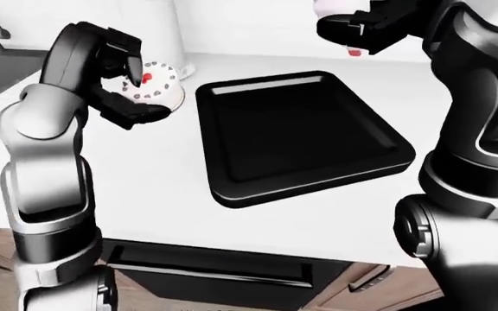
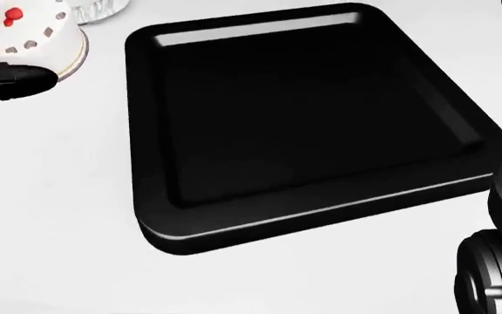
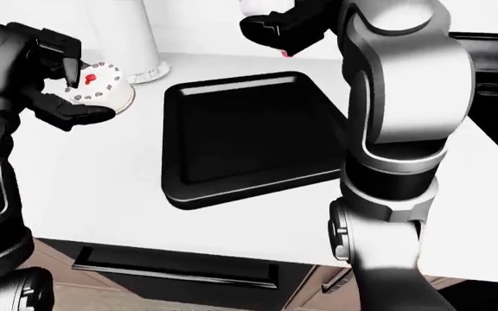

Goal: Move the dessert items from the plate to the tray.

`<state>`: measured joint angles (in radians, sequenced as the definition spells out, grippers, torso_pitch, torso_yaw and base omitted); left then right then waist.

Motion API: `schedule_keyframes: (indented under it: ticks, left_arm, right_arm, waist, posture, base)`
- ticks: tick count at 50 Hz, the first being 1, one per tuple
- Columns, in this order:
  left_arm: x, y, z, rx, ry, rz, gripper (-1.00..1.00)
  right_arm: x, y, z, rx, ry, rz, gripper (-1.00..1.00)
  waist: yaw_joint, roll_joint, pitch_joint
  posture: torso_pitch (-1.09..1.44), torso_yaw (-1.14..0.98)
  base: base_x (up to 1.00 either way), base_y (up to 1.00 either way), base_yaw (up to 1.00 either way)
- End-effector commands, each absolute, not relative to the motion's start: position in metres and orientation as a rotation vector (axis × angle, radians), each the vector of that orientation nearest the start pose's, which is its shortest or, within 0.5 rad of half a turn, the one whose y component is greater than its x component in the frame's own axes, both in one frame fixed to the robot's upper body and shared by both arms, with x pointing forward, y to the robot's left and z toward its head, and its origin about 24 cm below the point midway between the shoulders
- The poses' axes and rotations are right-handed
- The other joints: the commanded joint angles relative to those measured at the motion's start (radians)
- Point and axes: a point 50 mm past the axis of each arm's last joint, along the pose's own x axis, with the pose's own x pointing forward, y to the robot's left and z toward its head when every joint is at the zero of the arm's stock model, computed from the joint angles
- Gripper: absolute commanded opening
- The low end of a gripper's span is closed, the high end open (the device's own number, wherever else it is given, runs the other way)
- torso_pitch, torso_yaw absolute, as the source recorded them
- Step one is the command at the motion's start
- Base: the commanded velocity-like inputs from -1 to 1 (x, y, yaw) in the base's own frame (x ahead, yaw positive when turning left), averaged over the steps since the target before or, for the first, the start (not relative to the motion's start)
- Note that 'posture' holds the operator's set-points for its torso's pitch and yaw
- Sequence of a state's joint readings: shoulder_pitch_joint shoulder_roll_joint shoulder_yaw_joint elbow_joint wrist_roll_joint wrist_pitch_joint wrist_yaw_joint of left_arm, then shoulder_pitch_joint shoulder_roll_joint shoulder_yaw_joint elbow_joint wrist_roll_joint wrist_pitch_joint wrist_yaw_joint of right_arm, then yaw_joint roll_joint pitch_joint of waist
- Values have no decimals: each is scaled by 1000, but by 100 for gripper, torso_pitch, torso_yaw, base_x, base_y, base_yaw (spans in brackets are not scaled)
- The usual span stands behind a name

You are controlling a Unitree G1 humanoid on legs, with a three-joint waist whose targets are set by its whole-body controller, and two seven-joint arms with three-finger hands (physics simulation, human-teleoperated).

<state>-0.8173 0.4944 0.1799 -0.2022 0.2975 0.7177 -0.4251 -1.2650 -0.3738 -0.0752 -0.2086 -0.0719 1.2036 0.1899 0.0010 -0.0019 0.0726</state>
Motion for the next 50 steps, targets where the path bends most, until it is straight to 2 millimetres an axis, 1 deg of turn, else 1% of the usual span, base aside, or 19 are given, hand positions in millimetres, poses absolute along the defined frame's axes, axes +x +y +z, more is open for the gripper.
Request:
schedule_keyframes:
  ticks: [1,5,7,9,14,19,23,26,35,40,42,46,50]
  left_arm:
    - [311,211,323,629,-393,56,-100]
    - [328,198,336,654,-409,0,-100]
    - [334,187,347,675,-428,-38,-100]
    - [343,178,352,695,-435,-68,-100]
    - [361,157,364,730,-451,-132,-100]
    - [379,137,368,735,-456,-186,-100]
    - [393,123,364,751,-449,-225,-100]
    - [400,113,363,751,-445,-250,-100]
    - [409,84,360,753,-459,-305,-100]
    - [412,72,347,768,-440,-349,-100]
    - [414,68,336,781,-420,-375,-100]
    - [415,64,323,805,-399,-398,-100]
    - [416,61,315,819,-384,-418,-100]
  right_arm:
    - [300,-150,390,-284,-352,4,-100]
    - [301,-150,387,-306,-333,-1,-100]
    - [301,-150,387,-314,-324,-9,-100]
    - [303,-152,388,-323,-310,-26,-100]
    - [304,-152,391,-325,-291,-46,-100]
    - [305,-150,394,-337,-294,-45,-100]
    - [305,-150,396,-338,-296,-44,-100]
    - [305,-150,396,-336,-295,-45,-100]
    - [306,-149,396,-336,-294,-45,-100]
    - [305,-149,396,-337,-292,-46,-100]
    - [305,-148,395,-338,-291,-45,-100]
    - [306,-148,395,-337,-291,-44,-100]
    - [305,-148,396,-336,-290,-46,-100]
  waist:
    - [-5,11,-35]
    - [4,2,-39]
    - [7,-2,-39]
    - [9,-4,-39]
    - [13,-6,-38]
    - [14,-7,-39]
    - [12,-8,-40]
    - [12,-11,-41]
    - [12,-19,-41]
    - [12,-22,-40]
    - [12,-22,-41]
    - [12,-22,-42]
    - [11,-22,-44]
  posture:
    - [0,0]
    - [0,0]
    - [0,0]
    - [0,0]
    - [0,0]
    - [0,0]
    - [0,0]
    - [0,0]
    - [0,0]
    - [0,0]
    - [0,0]
    - [0,0]
    - [0,0]
  base:
    - [0,0,0]
    - [0,0,0]
    - [0,0,0]
    - [0,0,0]
    - [0,0,0]
    - [0,0,0]
    - [0,0,0]
    - [0,0,0]
    - [0,0,0]
    - [0,0,0]
    - [0,0,0]
    - [0,0,0]
    - [0,0,0]
